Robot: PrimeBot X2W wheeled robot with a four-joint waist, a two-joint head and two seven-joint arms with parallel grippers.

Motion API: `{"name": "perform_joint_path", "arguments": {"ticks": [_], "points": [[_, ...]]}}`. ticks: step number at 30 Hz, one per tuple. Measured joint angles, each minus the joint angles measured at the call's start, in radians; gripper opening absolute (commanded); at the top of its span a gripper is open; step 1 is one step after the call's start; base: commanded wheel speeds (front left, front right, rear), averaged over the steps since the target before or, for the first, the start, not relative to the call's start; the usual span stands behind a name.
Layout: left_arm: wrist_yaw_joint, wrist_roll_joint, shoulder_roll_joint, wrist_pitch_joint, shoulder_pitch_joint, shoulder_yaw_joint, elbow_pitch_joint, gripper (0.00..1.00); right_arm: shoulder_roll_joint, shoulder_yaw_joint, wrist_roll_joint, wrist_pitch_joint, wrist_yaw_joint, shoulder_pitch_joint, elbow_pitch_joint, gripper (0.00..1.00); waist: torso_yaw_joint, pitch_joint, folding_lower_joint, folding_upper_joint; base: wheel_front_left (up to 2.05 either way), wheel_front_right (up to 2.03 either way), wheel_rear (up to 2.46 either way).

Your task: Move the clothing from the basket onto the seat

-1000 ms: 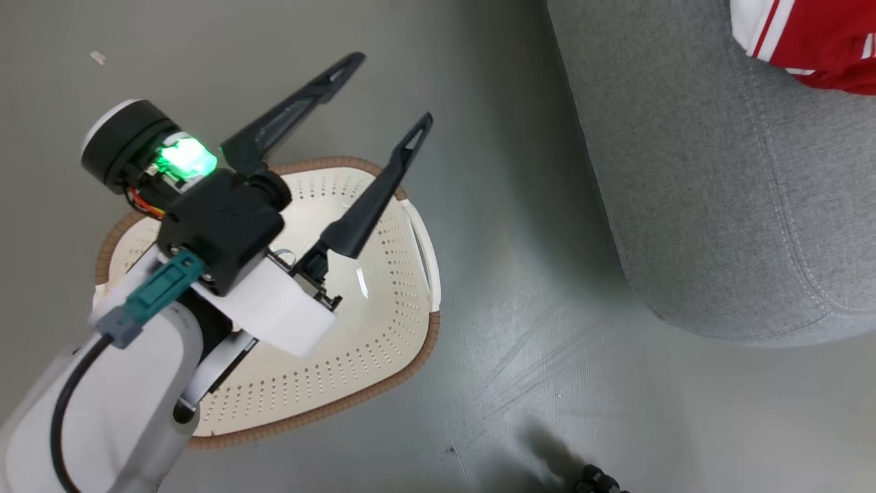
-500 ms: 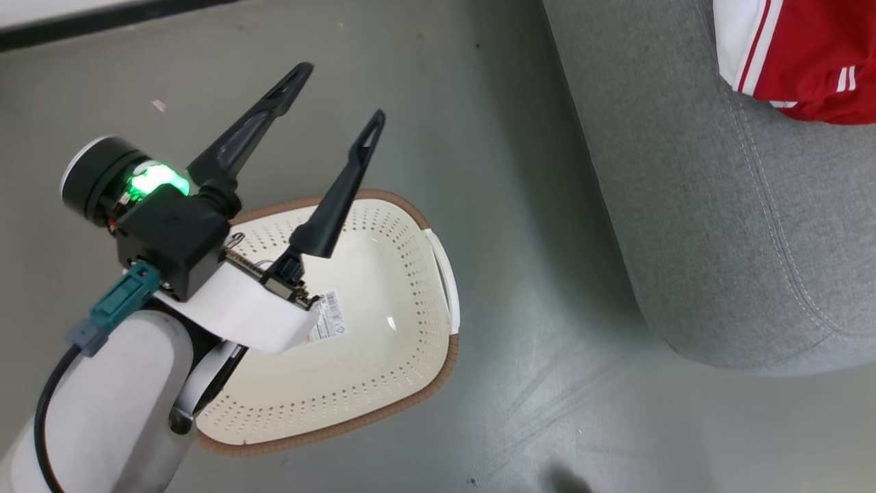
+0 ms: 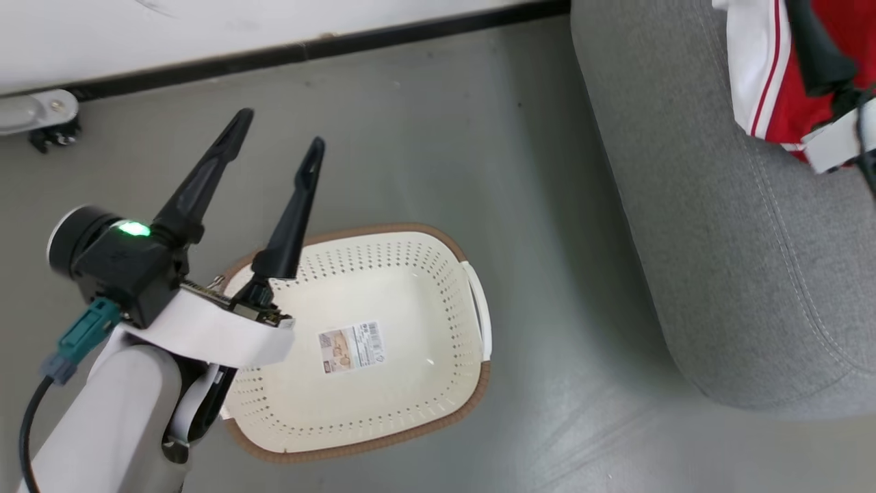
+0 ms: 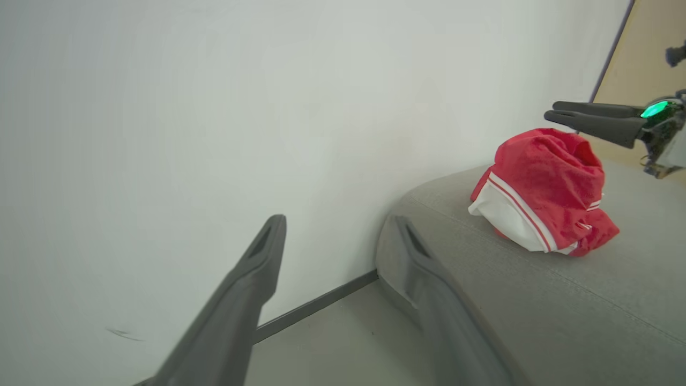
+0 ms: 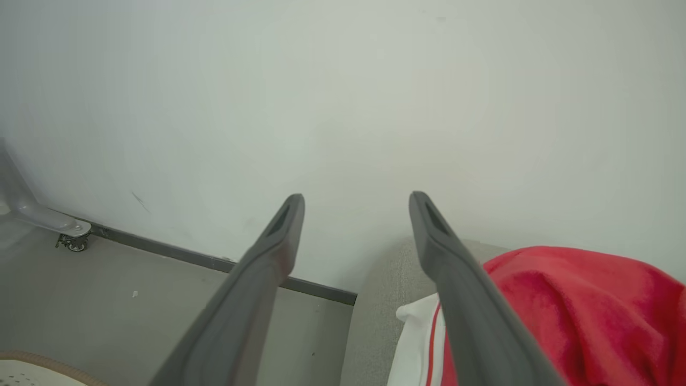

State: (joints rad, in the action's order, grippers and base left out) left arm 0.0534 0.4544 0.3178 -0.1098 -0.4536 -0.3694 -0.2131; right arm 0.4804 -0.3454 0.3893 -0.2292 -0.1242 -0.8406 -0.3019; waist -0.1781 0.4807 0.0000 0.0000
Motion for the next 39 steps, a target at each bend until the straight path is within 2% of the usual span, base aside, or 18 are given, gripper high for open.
{"name": "perform_joint_path", "arguments": {"ticks": [17,24,39], "points": [[0.059,0.064,-0.015,-0.099,0.153,0.105,0.077,1.00,-0.092,-0.006,-0.043,-0.021,0.000,0.128,-0.032,1.00,0.090,-0.135,0.0000,0.0000,0.00,0.00,0.00],[0.060,0.073,-0.020,-0.116,0.219,0.128,0.105,1.00,-0.124,0.036,-0.049,-0.021,0.000,0.189,-0.025,1.00,0.130,-0.196,0.0000,0.0000,0.00,0.00,0.00],[0.072,0.078,-0.027,-0.131,0.341,0.166,0.138,1.00,-0.148,0.106,-0.094,-0.021,0.000,0.352,0.026,1.00,0.212,-0.315,0.0000,0.0000,0.00,0.00,0.00]]}}
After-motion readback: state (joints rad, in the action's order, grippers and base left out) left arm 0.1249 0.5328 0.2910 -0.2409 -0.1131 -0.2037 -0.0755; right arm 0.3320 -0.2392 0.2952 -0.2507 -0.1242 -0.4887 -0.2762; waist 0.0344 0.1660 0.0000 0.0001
